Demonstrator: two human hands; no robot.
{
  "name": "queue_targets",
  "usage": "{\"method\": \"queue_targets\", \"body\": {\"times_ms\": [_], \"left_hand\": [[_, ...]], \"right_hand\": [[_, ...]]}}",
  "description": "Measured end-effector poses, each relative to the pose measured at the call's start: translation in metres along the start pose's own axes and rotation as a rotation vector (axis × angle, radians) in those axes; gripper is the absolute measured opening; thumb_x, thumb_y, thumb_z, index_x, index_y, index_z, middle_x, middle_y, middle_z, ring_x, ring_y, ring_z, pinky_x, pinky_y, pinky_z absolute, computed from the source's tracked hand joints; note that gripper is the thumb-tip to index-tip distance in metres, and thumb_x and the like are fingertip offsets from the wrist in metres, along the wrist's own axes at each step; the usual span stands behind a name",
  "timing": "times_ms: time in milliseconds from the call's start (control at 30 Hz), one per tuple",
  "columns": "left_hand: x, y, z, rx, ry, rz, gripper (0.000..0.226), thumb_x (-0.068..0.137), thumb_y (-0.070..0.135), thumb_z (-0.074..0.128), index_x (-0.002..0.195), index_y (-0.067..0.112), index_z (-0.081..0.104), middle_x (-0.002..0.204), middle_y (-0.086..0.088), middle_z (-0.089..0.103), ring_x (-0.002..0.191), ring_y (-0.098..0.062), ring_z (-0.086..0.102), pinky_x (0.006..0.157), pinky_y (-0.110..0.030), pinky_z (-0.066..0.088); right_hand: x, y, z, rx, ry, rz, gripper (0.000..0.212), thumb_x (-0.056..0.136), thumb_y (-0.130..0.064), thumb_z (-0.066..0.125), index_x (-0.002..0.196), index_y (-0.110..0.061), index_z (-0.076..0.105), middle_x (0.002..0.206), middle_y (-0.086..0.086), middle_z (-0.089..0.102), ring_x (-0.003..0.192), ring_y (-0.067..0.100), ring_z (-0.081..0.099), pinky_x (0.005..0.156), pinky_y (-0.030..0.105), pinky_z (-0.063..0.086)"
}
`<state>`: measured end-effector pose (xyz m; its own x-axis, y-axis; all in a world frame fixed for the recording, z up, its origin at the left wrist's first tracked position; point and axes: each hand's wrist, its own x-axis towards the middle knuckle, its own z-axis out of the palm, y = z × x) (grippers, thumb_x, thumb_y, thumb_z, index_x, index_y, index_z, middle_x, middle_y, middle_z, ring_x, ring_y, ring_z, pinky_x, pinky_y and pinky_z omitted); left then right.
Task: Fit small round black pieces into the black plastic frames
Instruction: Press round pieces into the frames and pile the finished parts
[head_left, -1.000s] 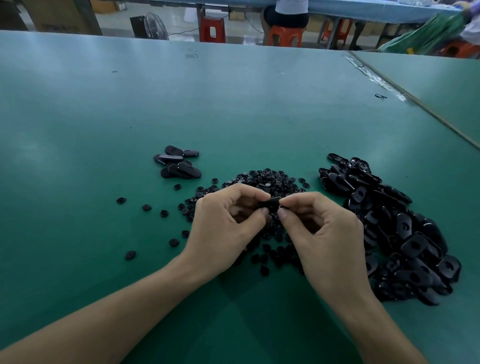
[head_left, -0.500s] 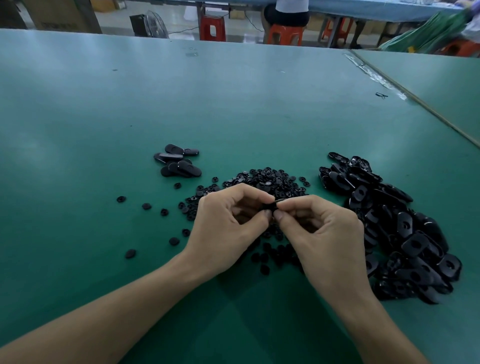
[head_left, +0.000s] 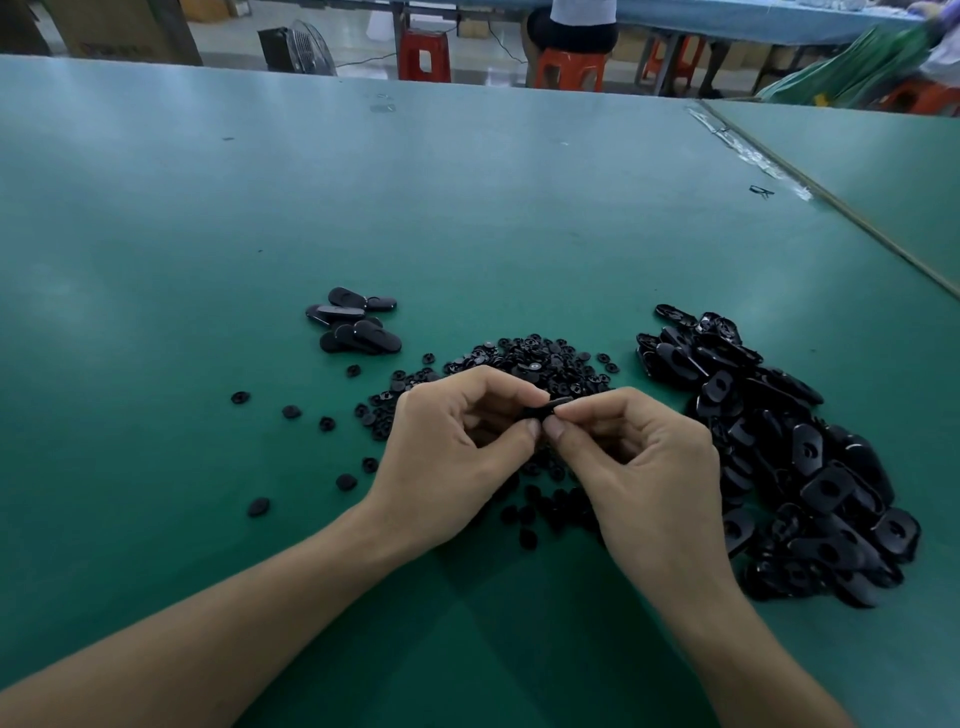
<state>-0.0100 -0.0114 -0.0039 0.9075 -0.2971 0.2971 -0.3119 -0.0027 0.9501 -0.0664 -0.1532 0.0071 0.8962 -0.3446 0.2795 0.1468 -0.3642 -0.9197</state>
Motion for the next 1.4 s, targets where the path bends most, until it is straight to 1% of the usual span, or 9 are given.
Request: {"method": "queue_targets", "body": {"times_ms": [167, 267, 367, 567, 800, 967, 1100, 1267, 1400], "left_hand": [[0.0, -0.001, -0.001, -0.015, 0.009, -0.004, 0.018, 0.079, 0.008, 0.071, 0.09, 0.023, 0.074, 0.083, 0.0, 0.076, 0.076, -0.017, 0.073, 0.071, -0.029, 0.059], [0.001, -0.001, -0.002, -0.023, 0.016, -0.01, 0.019, 0.081, 0.009, 0.07, 0.09, 0.025, 0.074, 0.084, 0.001, 0.077, 0.076, -0.015, 0.073, 0.072, -0.029, 0.06], [0.002, -0.002, -0.002, -0.019, 0.019, -0.015, 0.02, 0.081, 0.009, 0.069, 0.09, 0.026, 0.073, 0.084, 0.003, 0.076, 0.078, -0.014, 0.073, 0.073, -0.028, 0.06], [0.001, -0.002, -0.001, -0.003, 0.018, -0.021, 0.017, 0.079, 0.009, 0.07, 0.09, 0.021, 0.075, 0.084, 0.0, 0.077, 0.078, -0.017, 0.074, 0.074, -0.03, 0.061], [0.001, -0.001, -0.001, -0.004, -0.012, -0.006, 0.016, 0.079, 0.008, 0.071, 0.091, 0.018, 0.075, 0.085, 0.001, 0.077, 0.079, -0.017, 0.074, 0.074, -0.026, 0.059], [0.001, -0.002, -0.001, -0.017, -0.003, -0.011, 0.017, 0.079, 0.008, 0.072, 0.09, 0.021, 0.075, 0.085, -0.001, 0.077, 0.079, -0.022, 0.075, 0.074, -0.031, 0.06], [0.002, -0.003, -0.002, 0.004, 0.01, -0.012, 0.018, 0.08, 0.008, 0.07, 0.091, 0.022, 0.074, 0.085, -0.002, 0.077, 0.079, -0.026, 0.073, 0.073, -0.038, 0.061], [0.004, -0.002, -0.003, 0.011, 0.016, -0.014, 0.02, 0.079, 0.007, 0.068, 0.092, 0.022, 0.074, 0.088, 0.0, 0.077, 0.082, -0.017, 0.074, 0.076, -0.026, 0.059], [0.003, -0.002, -0.002, 0.002, -0.003, -0.019, 0.019, 0.08, 0.005, 0.07, 0.093, 0.019, 0.075, 0.087, 0.0, 0.077, 0.082, -0.017, 0.074, 0.078, -0.027, 0.06]], "right_hand": [[-0.001, 0.0, 0.001, 0.02, 0.015, -0.01, 0.017, 0.082, -0.012, 0.081, 0.08, -0.029, 0.077, 0.073, -0.011, 0.074, 0.068, 0.007, 0.069, 0.065, 0.016, 0.052], [-0.001, -0.001, 0.001, -0.04, 0.034, -0.056, 0.021, 0.08, -0.011, 0.082, 0.085, -0.032, 0.078, 0.078, -0.013, 0.074, 0.075, 0.007, 0.071, 0.069, 0.015, 0.052], [-0.002, -0.001, 0.002, -0.081, 0.04, -0.108, 0.022, 0.081, -0.009, 0.081, 0.09, -0.028, 0.079, 0.082, -0.015, 0.074, 0.08, 0.002, 0.07, 0.072, 0.01, 0.051], [-0.004, -0.001, 0.005, -0.088, 0.025, -0.095, 0.021, 0.083, -0.007, 0.077, 0.081, -0.027, 0.073, 0.073, -0.017, 0.071, 0.067, 0.002, 0.067, 0.062, 0.009, 0.049], [-0.002, 0.0, 0.003, -0.092, 0.052, -0.072, 0.022, 0.082, -0.007, 0.077, 0.078, -0.028, 0.072, 0.07, -0.016, 0.071, 0.065, 0.006, 0.068, 0.062, 0.015, 0.052], [-0.002, 0.003, 0.003, -0.058, 0.032, -0.045, 0.02, 0.083, -0.008, 0.079, 0.08, -0.027, 0.076, 0.072, -0.015, 0.073, 0.065, 0.009, 0.07, 0.064, 0.026, 0.057], [-0.002, 0.0, 0.004, -0.058, 0.01, -0.057, 0.022, 0.083, -0.009, 0.08, 0.083, -0.031, 0.078, 0.075, -0.021, 0.073, 0.069, 0.004, 0.071, 0.067, 0.019, 0.056], [-0.006, -0.001, 0.01, -0.108, 0.026, -0.103, 0.017, 0.083, -0.008, 0.079, 0.086, -0.024, 0.08, 0.077, -0.021, 0.073, 0.071, -0.003, 0.069, 0.064, 0.008, 0.049], [-0.006, -0.001, 0.01, -0.098, 0.066, -0.11, 0.018, 0.086, -0.009, 0.076, 0.084, -0.027, 0.074, 0.076, -0.021, 0.071, 0.069, -0.001, 0.068, 0.061, 0.005, 0.046]]}}
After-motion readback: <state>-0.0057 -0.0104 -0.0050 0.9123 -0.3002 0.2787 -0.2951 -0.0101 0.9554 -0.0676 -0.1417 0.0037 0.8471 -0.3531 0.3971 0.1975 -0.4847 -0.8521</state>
